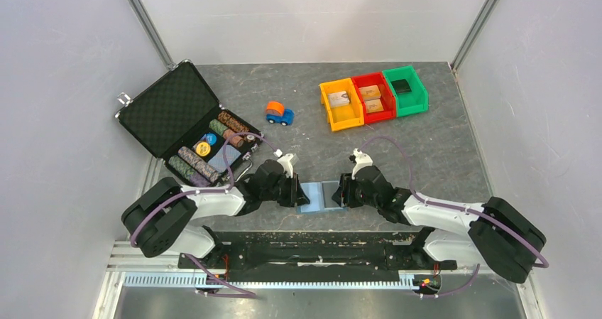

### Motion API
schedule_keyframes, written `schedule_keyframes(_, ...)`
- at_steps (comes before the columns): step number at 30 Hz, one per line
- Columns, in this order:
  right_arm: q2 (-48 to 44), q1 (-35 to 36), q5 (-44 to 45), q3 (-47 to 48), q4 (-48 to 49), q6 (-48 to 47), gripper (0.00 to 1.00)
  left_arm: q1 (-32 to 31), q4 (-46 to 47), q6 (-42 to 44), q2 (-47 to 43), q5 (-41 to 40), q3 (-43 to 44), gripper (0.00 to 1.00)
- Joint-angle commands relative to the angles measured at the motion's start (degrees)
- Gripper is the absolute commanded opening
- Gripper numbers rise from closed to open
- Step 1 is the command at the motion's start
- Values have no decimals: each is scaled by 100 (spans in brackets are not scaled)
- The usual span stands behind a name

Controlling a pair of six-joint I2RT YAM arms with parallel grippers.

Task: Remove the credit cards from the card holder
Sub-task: Remove the credit card from the card holder.

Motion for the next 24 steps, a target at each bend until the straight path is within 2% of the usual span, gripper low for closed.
schedule_keyframes(1, 116, 31, -145, -13, 343, 108, 43, -15, 323, -160, 114, 103, -69, 23)
schedule_keyframes(14, -48, 34, -492, -47, 746, 39, 35, -13, 421, -189, 218, 199, -70, 22)
schedule_keyframes(24, -26, 35, -758, -54, 947, -39, 38, -15, 422, -203, 167, 199, -122, 22)
